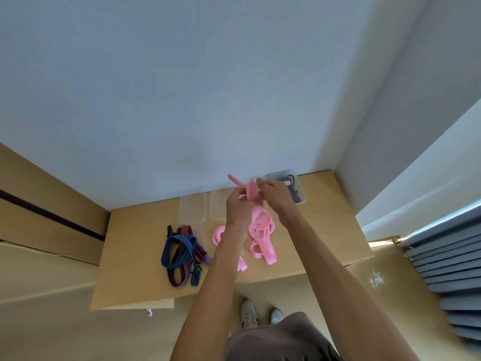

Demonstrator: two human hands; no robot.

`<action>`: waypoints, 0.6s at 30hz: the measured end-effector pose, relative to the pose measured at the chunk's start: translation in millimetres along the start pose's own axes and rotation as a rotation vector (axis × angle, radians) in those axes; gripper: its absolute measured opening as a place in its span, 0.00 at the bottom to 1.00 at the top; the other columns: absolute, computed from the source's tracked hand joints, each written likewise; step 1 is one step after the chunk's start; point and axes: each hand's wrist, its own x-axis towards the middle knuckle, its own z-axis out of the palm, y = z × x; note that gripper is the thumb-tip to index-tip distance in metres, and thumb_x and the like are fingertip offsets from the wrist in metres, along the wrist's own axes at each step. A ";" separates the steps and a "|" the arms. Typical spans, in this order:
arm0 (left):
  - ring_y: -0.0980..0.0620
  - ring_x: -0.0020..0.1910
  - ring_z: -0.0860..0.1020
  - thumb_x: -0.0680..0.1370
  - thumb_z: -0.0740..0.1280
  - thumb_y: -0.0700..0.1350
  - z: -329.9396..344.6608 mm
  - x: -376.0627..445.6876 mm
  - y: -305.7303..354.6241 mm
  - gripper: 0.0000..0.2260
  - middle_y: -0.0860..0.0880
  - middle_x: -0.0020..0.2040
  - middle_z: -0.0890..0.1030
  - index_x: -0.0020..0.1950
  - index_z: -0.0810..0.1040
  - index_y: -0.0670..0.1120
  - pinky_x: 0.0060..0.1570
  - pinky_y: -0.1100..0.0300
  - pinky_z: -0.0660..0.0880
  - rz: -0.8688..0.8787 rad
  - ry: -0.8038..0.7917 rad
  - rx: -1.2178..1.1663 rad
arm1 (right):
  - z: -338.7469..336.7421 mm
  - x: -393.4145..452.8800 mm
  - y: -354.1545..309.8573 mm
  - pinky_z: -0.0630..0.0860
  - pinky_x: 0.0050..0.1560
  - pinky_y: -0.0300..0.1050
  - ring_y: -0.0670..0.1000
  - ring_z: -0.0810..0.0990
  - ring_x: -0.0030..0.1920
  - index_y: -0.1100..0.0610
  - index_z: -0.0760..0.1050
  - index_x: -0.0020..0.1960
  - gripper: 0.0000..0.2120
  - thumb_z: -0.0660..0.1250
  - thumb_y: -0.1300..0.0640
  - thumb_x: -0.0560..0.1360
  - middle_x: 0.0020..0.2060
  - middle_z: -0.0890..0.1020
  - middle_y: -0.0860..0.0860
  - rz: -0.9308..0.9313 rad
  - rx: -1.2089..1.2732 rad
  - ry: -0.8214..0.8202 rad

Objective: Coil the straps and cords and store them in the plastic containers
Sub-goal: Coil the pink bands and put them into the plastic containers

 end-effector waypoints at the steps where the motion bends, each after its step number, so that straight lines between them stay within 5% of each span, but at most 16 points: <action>1: 0.55 0.34 0.83 0.73 0.72 0.38 3.5 -6.4 3.2 0.05 0.52 0.33 0.83 0.43 0.80 0.48 0.32 0.64 0.77 0.068 -0.016 0.021 | 2.8 -2.2 -5.9 0.73 0.42 0.49 0.56 0.77 0.40 0.62 0.77 0.40 0.16 0.61 0.52 0.79 0.37 0.81 0.57 -0.027 -0.004 0.018; 5: 0.58 0.31 0.82 0.78 0.69 0.40 1.7 -27.5 21.9 0.06 0.54 0.30 0.82 0.42 0.76 0.47 0.30 0.67 0.75 0.188 0.025 0.000 | 10.3 -4.1 -21.0 0.71 0.34 0.42 0.50 0.77 0.34 0.58 0.76 0.36 0.13 0.62 0.56 0.78 0.31 0.79 0.51 0.055 0.162 -0.071; 8: 0.49 0.37 0.84 0.69 0.67 0.39 -13.7 -39.8 35.3 0.07 0.46 0.36 0.84 0.46 0.80 0.42 0.35 0.60 0.77 0.161 -0.006 -0.114 | 7.0 -8.5 -27.1 0.67 0.27 0.37 0.46 0.73 0.27 0.61 0.75 0.36 0.12 0.66 0.58 0.77 0.28 0.75 0.51 -0.008 0.256 -0.199; 11: 0.42 0.45 0.80 0.63 0.62 0.38 -24.7 -52.6 40.3 0.18 0.40 0.42 0.81 0.50 0.80 0.36 0.47 0.51 0.72 0.120 -0.087 -0.210 | -5.3 -15.1 -31.6 0.71 0.38 0.43 0.50 0.75 0.37 0.62 0.76 0.45 0.09 0.64 0.57 0.80 0.38 0.77 0.56 -0.108 0.270 -0.384; 14: 0.49 0.33 0.68 0.59 0.60 0.39 -24.8 -64.1 35.0 0.06 0.46 0.31 0.71 0.33 0.74 0.44 0.37 0.56 0.65 0.151 -0.138 -0.025 | -13.6 -23.7 -26.3 0.73 0.42 0.48 0.54 0.76 0.41 0.62 0.76 0.50 0.06 0.65 0.59 0.80 0.41 0.79 0.57 -0.121 0.347 -0.415; 18: 0.45 0.37 0.56 0.62 0.60 0.39 -25.5 -68.7 25.1 0.06 0.44 0.35 0.64 0.35 0.67 0.38 0.35 0.51 0.55 0.187 -0.207 0.003 | -18.2 -35.2 -19.4 0.77 0.43 0.48 0.55 0.79 0.40 0.63 0.76 0.45 0.04 0.68 0.64 0.78 0.41 0.81 0.59 -0.091 0.477 -0.359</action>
